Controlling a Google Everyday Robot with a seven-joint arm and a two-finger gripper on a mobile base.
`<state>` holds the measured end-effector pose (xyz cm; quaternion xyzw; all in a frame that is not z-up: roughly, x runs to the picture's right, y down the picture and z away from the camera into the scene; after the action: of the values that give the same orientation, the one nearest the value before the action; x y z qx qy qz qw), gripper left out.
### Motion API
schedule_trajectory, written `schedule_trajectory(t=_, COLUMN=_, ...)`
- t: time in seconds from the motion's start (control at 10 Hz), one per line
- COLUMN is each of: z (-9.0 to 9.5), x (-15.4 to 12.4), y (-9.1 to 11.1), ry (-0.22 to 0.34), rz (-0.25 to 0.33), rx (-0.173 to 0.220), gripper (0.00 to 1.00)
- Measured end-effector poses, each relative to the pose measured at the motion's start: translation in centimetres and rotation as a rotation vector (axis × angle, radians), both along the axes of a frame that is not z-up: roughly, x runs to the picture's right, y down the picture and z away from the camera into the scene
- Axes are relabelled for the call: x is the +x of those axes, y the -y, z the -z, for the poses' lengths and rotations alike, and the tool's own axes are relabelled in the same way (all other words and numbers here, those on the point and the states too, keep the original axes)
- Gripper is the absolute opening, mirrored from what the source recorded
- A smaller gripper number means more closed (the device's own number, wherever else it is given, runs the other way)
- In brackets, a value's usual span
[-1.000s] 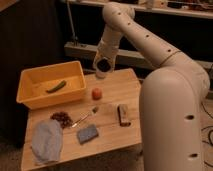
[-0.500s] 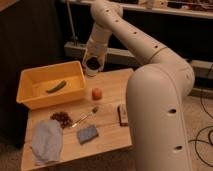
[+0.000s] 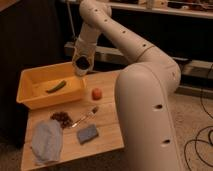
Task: Stack cups into tray
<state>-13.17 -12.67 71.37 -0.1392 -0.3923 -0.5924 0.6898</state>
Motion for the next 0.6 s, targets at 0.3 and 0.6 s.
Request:
schedule_trajectory(t=0.3, z=-1.0, x=-2.9, y=-0.4, ry=0.036, rz=0.002, rx=-0.006, gripper=0.20)
schedule_trajectory(t=0.6, z=-3.5, x=-6.1, y=-1.4, ry=0.078, rz=0.008, rx=-0.023, gripper=0.20)
